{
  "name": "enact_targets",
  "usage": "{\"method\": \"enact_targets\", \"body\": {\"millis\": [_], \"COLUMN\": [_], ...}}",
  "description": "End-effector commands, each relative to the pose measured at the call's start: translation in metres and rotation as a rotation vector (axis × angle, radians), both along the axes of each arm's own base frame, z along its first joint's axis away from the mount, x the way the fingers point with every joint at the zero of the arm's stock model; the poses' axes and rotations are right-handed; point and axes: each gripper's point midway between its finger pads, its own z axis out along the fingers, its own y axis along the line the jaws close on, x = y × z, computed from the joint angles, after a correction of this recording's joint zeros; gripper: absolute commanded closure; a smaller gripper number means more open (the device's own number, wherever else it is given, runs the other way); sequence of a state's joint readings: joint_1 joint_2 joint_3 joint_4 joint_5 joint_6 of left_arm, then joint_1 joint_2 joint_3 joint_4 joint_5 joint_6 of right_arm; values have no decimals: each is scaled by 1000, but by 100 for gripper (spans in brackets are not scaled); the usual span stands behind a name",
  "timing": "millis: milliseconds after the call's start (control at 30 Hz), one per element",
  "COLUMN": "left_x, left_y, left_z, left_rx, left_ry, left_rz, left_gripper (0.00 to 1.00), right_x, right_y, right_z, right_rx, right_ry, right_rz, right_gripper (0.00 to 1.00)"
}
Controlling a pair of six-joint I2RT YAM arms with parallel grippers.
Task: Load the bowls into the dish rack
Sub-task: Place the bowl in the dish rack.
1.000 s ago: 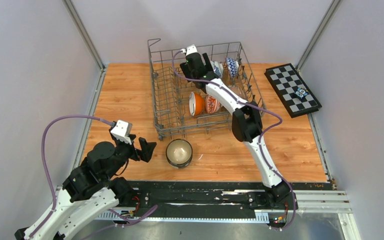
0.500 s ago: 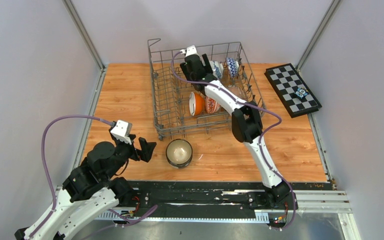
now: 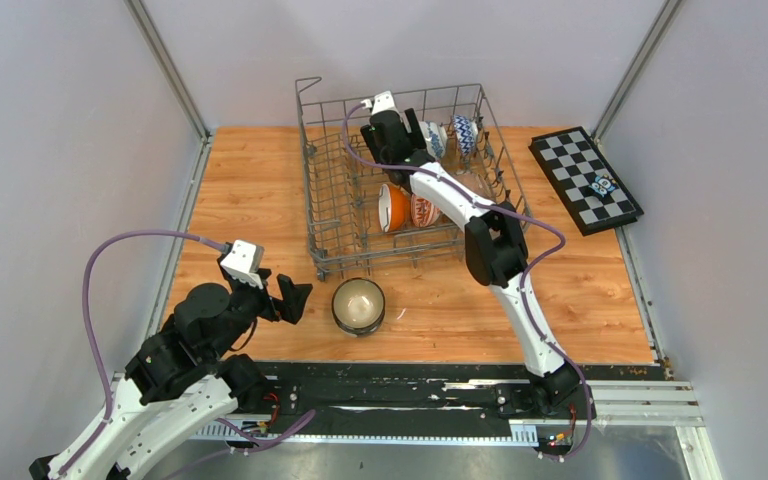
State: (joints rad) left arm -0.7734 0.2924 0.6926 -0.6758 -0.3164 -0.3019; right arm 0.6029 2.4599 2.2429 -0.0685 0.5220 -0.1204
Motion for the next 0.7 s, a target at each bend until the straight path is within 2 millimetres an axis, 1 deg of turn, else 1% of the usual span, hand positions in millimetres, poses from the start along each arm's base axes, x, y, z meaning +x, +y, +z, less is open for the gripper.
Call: {"method": "enact_targets", "body": {"millis": [0,33,67,267,400,667], "left_x": [2,2,2,2,2,2], "left_y": [3,3,3,3,3,3], "left_z": [0,0,0,0,0,0], "left_rx": [1,2,2,4,4,4], "left_ry": [-15,-14,-14,-13,-12,-11], "left_rz": [15,15,16,15,15,16], "left_gripper": [0,0,0,0,0,0], "right_x": [5,5,7,10,13,17], "right_y": [-42,-43,-42,-49,-54,-63], "right_z": [83,83,89,98,96,102], "right_rx": [28,24,32,-19,-44,-79], "right_ry": [-163,-164,-187,-211,-213,-232], "right_rz": [-161,-162,-166,-193,-207,-223], "right_gripper": [14,14,14,14,14,14]}}
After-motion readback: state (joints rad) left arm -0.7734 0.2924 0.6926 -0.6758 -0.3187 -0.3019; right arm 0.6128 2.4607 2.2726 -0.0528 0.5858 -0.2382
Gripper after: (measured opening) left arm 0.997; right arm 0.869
